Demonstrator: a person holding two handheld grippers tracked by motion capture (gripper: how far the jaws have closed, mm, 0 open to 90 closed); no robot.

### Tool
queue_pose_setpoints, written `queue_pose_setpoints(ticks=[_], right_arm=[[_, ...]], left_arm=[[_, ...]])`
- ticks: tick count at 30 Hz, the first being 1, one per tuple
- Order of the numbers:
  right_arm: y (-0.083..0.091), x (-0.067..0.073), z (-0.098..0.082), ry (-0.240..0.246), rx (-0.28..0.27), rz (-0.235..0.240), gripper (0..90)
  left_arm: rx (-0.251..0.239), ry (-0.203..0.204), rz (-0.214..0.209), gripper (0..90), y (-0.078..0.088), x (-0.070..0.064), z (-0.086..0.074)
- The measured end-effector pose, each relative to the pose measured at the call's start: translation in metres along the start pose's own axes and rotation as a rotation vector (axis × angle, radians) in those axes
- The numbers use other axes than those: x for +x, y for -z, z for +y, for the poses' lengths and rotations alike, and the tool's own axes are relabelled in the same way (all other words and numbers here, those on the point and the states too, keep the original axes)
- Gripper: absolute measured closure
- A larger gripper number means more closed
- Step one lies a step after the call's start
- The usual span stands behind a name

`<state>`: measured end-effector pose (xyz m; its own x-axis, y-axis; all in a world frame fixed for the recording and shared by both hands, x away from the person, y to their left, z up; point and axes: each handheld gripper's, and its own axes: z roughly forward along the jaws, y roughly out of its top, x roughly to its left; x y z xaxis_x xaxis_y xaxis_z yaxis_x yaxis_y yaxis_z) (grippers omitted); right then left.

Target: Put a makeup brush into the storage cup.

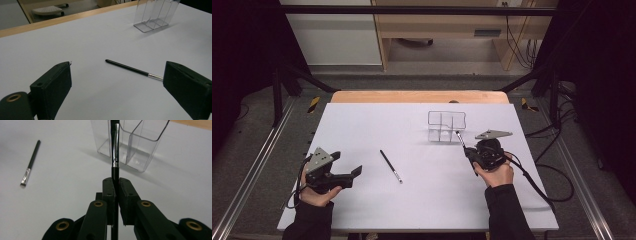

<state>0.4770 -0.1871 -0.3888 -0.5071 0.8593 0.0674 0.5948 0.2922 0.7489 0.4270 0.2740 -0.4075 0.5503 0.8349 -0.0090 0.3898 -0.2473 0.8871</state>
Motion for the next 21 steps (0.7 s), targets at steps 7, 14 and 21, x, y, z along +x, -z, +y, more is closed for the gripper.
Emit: queue_pose_setpoints(ticks=[7,14,21], right_arm=[[0.010,-0.002,0.002,-0.028,-0.094,-0.011,84.0],[0.015,-0.004,0.003,-0.057,-0.168,-0.013,84.0],[0.019,-0.003,0.009,-0.078,-0.231,-0.016,84.0]], left_arm=[[0.004,-0.003,-0.002,7.5,-0.001,-0.001,0.000],[0.003,-0.001,-0.001,7.5,-0.001,0.000,0.000],[0.001,0.002,0.001,7.5,0.000,0.000,-0.001]])
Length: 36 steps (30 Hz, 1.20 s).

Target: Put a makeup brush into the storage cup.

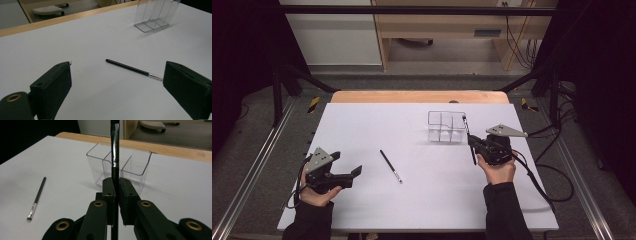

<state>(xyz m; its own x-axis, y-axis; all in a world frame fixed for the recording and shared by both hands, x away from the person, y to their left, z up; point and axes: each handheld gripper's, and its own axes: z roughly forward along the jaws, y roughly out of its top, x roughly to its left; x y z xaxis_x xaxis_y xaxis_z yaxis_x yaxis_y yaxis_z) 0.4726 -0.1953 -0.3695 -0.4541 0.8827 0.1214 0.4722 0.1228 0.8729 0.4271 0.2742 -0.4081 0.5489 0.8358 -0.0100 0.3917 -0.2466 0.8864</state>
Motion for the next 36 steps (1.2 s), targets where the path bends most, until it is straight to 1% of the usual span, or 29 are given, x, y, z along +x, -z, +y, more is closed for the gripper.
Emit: queue_pose_setpoints(ticks=[8,11,15,17,20,23,29,33,36], right_arm=[[0.002,0.001,0.010,-0.025,-0.068,-0.004,84.0],[0.001,0.001,0.014,-0.039,-0.088,-0.009,84.0],[0.000,0.002,0.018,-0.044,-0.121,-0.020,84.0],[-0.001,0.003,0.021,-0.050,-0.125,-0.014,84.0],[-0.003,0.004,0.025,-0.044,-0.131,-0.013,84.1],[-0.004,0.006,0.029,-0.042,-0.149,-0.011,84.0],[-0.009,0.009,0.036,-0.048,-0.184,-0.019,84.0],[-0.013,0.009,0.039,-0.056,-0.198,-0.023,84.0],[-0.016,0.007,0.043,-0.056,-0.203,-0.035,84.0]], left_arm=[[0.004,-0.003,-0.002,7.5,-0.001,-0.001,0.000],[0.002,-0.002,-0.003,7.5,-0.001,-0.001,0.000],[-0.001,-0.002,-0.001,7.5,0.000,0.000,0.000],[-0.001,0.000,-0.001,7.5,0.000,0.000,0.000],[0.001,-0.001,-0.002,7.5,0.000,0.000,0.000],[0.000,0.001,-0.001,7.5,0.000,0.000,0.000],[-0.001,0.001,-0.001,7.5,0.000,0.000,0.000],[0.000,0.001,-0.001,7.5,0.000,0.000,0.000],[0.000,0.002,-0.001,7.5,0.000,0.001,-0.001]])
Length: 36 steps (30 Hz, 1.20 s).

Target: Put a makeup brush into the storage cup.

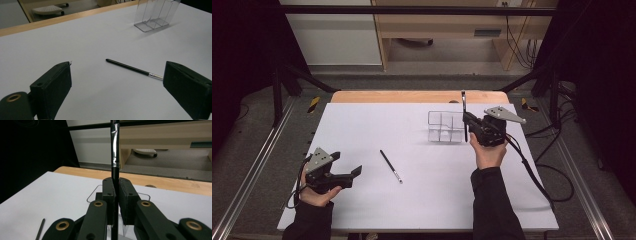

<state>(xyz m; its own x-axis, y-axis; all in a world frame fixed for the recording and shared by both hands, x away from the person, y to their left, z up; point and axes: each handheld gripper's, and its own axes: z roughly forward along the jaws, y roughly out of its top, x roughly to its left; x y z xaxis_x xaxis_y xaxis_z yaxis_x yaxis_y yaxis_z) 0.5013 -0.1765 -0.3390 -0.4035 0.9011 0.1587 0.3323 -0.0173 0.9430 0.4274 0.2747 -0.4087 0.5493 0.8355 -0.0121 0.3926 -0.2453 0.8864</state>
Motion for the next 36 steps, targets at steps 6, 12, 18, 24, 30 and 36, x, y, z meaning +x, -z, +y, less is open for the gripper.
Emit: queue_pose_setpoints(ticks=[6,12,18,24,30,36], right_arm=[[-0.006,-0.002,0.004,-0.013,-0.028,-0.015,84.0],[-0.011,-0.002,0.009,-0.021,-0.055,-0.030,84.0],[-0.017,-0.002,0.014,-0.023,-0.074,-0.038,84.0],[-0.024,-0.002,0.019,-0.028,-0.089,-0.040,84.0],[-0.034,-0.002,0.018,-0.022,-0.096,-0.045,84.0],[-0.041,-0.002,0.018,-0.031,-0.104,-0.043,84.0]], left_arm=[[0.001,0.001,0.000,7.5,0.000,0.000,0.000],[0.001,0.001,-0.001,7.4,0.000,0.000,0.000],[0.000,0.003,-0.001,7.5,0.000,0.000,-0.001],[0.000,0.004,-0.002,7.5,0.000,0.000,-0.001],[-0.002,0.006,-0.002,7.5,0.000,0.001,-0.001],[-0.001,0.004,-0.002,7.5,0.000,0.001,-0.001]])
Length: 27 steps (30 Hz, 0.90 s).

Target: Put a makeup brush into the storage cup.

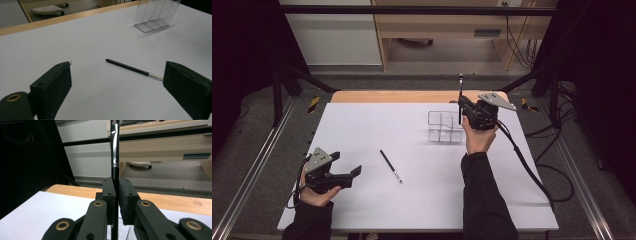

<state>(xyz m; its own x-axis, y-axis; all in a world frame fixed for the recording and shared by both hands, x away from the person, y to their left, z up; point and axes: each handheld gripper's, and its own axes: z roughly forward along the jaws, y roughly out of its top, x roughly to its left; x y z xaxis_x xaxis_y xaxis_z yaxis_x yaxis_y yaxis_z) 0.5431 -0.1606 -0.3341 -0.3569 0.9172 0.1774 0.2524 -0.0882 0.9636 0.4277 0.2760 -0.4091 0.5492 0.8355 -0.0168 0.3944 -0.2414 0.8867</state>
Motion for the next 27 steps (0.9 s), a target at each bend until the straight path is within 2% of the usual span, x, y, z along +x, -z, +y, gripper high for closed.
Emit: queue_pose_setpoints(ticks=[7,27], right_arm=[[-0.008,0.000,0.001,-0.009,-0.017,-0.002,84.0],[-0.037,-0.002,-0.007,-0.002,0.002,-0.016,84.0]], left_arm=[[-0.005,0.002,-0.001,7.5,0.001,0.000,0.000],[-0.004,0.007,-0.005,7.4,0.000,0.002,-0.001]])
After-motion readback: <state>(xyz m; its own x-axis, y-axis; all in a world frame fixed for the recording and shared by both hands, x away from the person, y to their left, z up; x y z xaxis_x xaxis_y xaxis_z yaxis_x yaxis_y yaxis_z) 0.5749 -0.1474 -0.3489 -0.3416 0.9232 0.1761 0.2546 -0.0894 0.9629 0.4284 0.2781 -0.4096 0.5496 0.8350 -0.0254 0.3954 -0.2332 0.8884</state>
